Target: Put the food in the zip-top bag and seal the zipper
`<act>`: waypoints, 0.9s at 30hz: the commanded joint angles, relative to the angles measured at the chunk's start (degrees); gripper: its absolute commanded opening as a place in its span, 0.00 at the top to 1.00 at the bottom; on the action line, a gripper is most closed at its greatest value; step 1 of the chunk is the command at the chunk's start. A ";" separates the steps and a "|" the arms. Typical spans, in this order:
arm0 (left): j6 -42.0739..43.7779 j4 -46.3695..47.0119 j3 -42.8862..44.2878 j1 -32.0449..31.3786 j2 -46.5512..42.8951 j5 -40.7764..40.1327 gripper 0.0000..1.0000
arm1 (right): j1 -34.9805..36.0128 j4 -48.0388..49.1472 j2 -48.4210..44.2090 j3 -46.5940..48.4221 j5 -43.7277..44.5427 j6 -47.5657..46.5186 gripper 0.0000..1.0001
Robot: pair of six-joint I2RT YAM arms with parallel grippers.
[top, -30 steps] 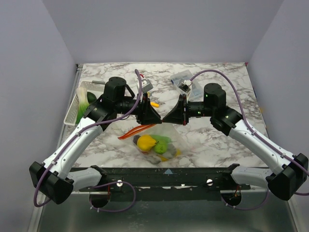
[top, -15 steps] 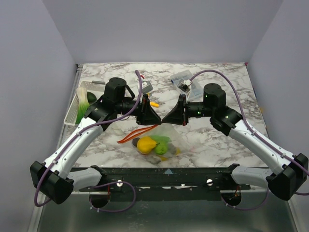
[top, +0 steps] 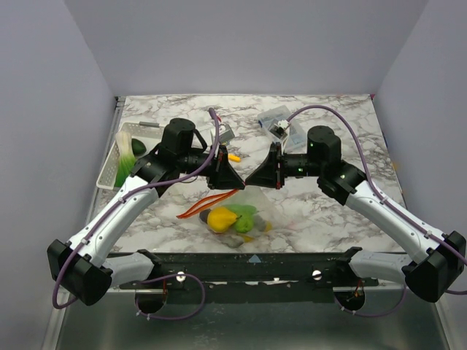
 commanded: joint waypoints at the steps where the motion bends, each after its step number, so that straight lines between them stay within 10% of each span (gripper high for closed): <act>1: 0.81 -3.10 1.40 -0.43 -1.34 -3.05 1.00 | -0.22 0.99 -2.78 -0.53 10.45 0.50 1.00; 27: 3.07 -19.40 -0.79 -0.35 -9.44 -16.56 1.00 | -0.26 0.20 -4.73 -6.99 44.41 3.11 1.00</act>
